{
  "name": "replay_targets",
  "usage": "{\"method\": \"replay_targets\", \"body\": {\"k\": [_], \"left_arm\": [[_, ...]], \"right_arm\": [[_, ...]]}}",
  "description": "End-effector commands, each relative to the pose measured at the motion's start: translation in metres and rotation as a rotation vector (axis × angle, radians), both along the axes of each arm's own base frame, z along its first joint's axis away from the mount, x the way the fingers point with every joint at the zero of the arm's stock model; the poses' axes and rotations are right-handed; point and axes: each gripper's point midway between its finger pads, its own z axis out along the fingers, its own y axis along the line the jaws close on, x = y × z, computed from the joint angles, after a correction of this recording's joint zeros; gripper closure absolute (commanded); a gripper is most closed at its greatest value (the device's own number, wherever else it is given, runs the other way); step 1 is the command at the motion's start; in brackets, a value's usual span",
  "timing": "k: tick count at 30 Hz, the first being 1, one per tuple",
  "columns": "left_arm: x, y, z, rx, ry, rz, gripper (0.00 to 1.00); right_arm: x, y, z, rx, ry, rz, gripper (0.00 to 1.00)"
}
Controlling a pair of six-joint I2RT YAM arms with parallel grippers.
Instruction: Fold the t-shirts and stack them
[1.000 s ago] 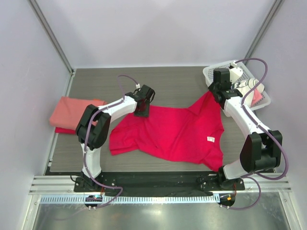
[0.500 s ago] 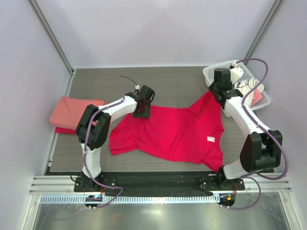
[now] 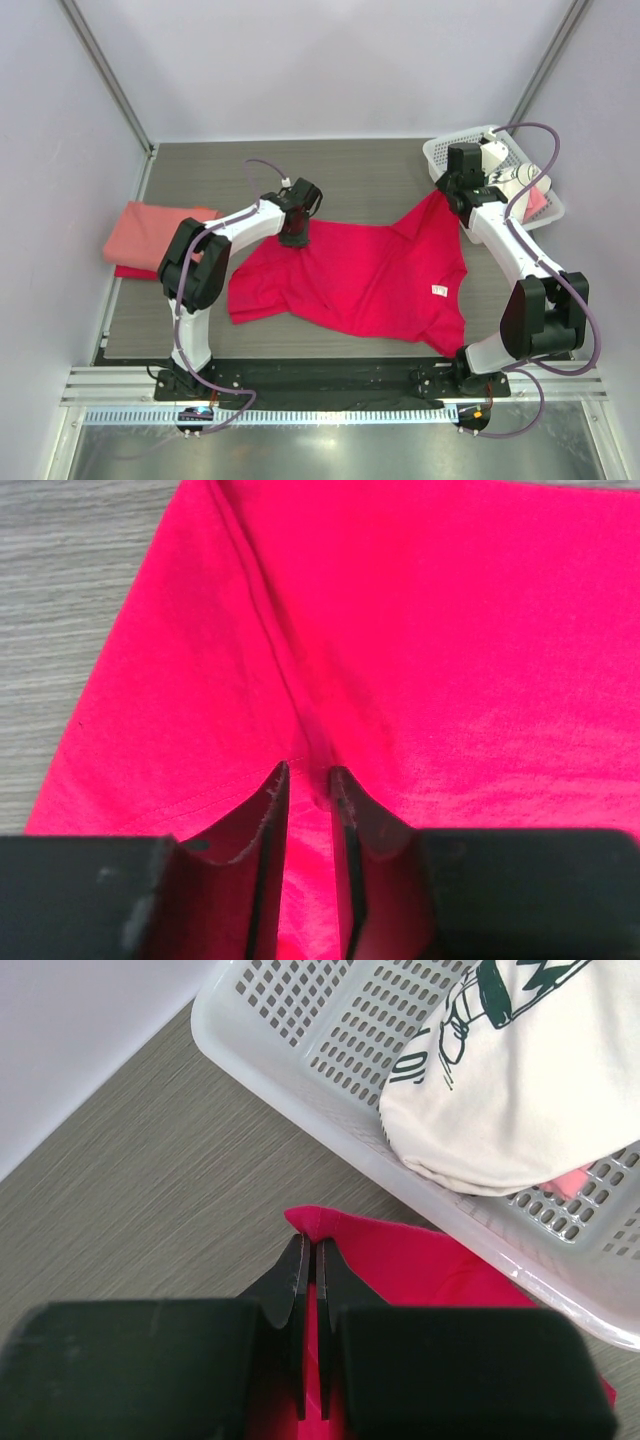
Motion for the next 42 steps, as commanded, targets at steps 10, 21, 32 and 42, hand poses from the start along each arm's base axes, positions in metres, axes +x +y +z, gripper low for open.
{"method": "replay_targets", "body": {"k": [10, 21, 32, 42], "left_arm": [[-0.003, -0.007, -0.007, -0.051, 0.047, -0.005, 0.69], [0.002, 0.004, 0.001, -0.037, 0.017, 0.030, 1.00], [0.030, 0.056, 0.092, -0.172, -0.107, 0.170, 1.00], [0.013, 0.109, 0.209, -0.133, -0.337, 0.297, 1.00]], "right_arm": [[0.005, -0.002, 0.013, 0.023, -0.060, -0.010, 0.99], [0.005, -0.002, 0.013, 0.028, -0.060, -0.009, 0.99], [0.021, 0.015, 0.078, 0.077, -0.160, 0.089, 0.99], [-0.030, 0.035, 0.194, 0.117, -0.374, 0.242, 0.99]]}}
